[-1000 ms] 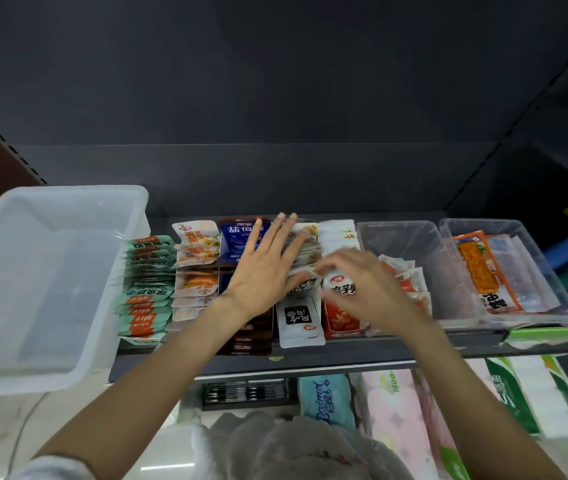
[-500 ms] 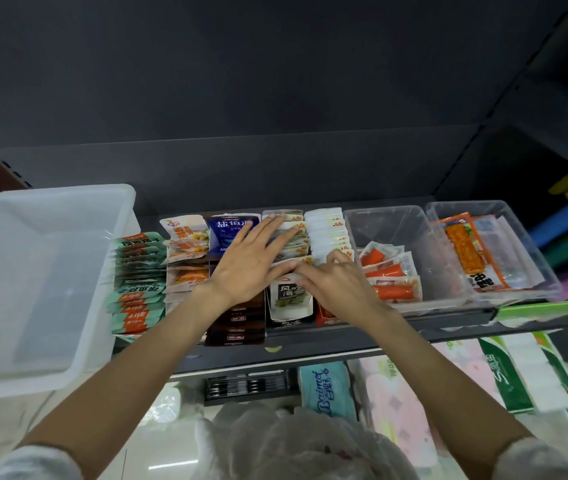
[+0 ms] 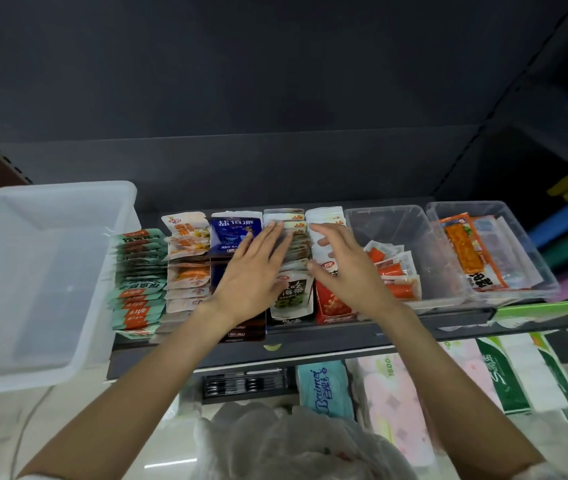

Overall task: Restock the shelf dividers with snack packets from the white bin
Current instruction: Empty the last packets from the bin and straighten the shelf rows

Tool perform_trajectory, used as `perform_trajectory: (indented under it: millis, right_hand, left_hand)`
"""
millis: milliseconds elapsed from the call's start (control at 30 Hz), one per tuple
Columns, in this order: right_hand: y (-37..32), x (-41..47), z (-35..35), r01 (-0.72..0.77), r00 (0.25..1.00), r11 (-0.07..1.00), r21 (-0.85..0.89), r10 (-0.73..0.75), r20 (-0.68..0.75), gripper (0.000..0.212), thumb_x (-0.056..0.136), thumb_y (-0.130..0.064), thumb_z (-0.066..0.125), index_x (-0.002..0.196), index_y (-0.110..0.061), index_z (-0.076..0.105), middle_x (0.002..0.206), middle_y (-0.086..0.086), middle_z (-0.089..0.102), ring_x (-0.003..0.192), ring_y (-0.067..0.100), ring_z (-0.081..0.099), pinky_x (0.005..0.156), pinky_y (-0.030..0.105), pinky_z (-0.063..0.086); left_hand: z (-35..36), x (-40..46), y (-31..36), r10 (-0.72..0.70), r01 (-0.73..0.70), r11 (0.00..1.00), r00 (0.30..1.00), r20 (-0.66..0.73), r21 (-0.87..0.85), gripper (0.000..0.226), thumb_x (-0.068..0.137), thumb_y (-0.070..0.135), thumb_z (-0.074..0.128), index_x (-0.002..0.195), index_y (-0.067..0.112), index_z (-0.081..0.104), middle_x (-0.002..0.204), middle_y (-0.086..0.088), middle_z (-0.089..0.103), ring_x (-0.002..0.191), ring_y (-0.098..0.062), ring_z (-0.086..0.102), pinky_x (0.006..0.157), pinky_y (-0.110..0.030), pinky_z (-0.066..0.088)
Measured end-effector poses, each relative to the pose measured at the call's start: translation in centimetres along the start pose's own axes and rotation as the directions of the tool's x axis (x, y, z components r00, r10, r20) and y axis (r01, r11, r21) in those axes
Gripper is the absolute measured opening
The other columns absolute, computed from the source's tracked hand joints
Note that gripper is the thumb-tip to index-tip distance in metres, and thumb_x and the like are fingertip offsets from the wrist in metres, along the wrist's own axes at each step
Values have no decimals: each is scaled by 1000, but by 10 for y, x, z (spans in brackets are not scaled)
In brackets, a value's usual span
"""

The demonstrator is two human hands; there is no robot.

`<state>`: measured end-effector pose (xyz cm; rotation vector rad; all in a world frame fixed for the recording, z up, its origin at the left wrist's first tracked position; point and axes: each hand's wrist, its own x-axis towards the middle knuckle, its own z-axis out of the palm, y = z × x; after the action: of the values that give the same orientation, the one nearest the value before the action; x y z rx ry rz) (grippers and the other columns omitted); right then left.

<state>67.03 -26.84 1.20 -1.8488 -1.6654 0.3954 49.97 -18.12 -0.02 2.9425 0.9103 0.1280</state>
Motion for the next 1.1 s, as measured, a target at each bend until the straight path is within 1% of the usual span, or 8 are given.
perform_trajectory:
  millis: [67, 167, 333, 500, 667, 767, 967, 1100]
  right_hand:
    - [-3, 5, -9, 46, 998, 999, 18, -46, 39, 41, 94, -16, 53, 134, -22, 46, 132, 0, 48, 106, 0, 48, 86, 8, 38]
    - [1, 18, -4, 115, 989, 983, -147, -100, 106, 38, 95, -17, 52, 133, -19, 49, 130, 1, 50, 104, 8, 55, 88, 19, 47]
    - [-5, 46, -7, 263, 963, 873, -410, -208, 172, 28, 93, -24, 56, 119, -15, 58, 116, 4, 54, 108, 20, 54, 85, 31, 45]
    - [-14, 48, -7, 428, 901, 713, -556, -289, 324, 38, 89, -27, 59, 122, -12, 48, 117, 7, 61, 105, 24, 59, 82, 34, 48]
    - [-9, 46, -4, 411, 885, 738, -535, -181, 430, 46, 93, -45, 50, 128, -15, 45, 108, 5, 66, 93, 23, 64, 72, 31, 44]
    - [-6, 54, 6, 458, 842, 765, -452, -209, 498, 43, 96, -40, 47, 133, -18, 45, 105, 1, 68, 90, 20, 63, 84, 30, 40]
    - [-3, 66, 6, 373, 871, 850, -372, -182, 456, 30, 100, -22, 39, 127, -21, 52, 97, -4, 66, 70, 11, 46, 90, 29, 28]
    - [-5, 77, 2, 252, 855, 906, -339, -44, 517, 30, 101, -22, 38, 128, -20, 51, 90, 0, 63, 81, 16, 52, 99, 35, 28]
  left_hand:
    - [1, -6, 1, -69, 69, 998, 988, -139, -2, 76, 77, 42, 70, 141, 15, 39, 144, -10, 39, 132, -28, 38, 109, -42, 29]
    - [6, -13, 1, -195, 189, 981, 950, -244, -47, 65, 69, 45, 76, 122, 17, 53, 118, -7, 56, 105, -27, 56, 92, -42, 42]
    - [14, -16, 5, -209, 205, 978, 949, -236, -43, 67, 74, 43, 72, 130, 14, 49, 120, -6, 56, 113, -25, 54, 102, -44, 35]
    - [19, -19, 7, -228, 222, 974, 933, -278, -51, 68, 74, 45, 71, 131, 15, 49, 121, -5, 58, 114, -24, 54, 105, -47, 34]
    - [25, -22, 9, -258, 241, 966, 920, -296, -91, 58, 73, 47, 69, 119, 16, 54, 110, -2, 62, 109, -22, 56, 108, -44, 29]
    - [27, -24, 7, -240, 223, 971, 916, -321, -90, 56, 75, 46, 69, 119, 15, 55, 110, -2, 61, 110, -21, 55, 110, -45, 28]
    - [25, -23, 7, -213, 185, 976, 926, -311, -118, 63, 80, 42, 64, 135, 17, 45, 139, -3, 46, 127, -22, 42, 112, -48, 22]
    - [25, -24, 6, -197, 182, 980, 934, -297, -78, 56, 87, 38, 58, 137, 16, 43, 146, -5, 39, 132, -20, 39, 114, -50, 16]
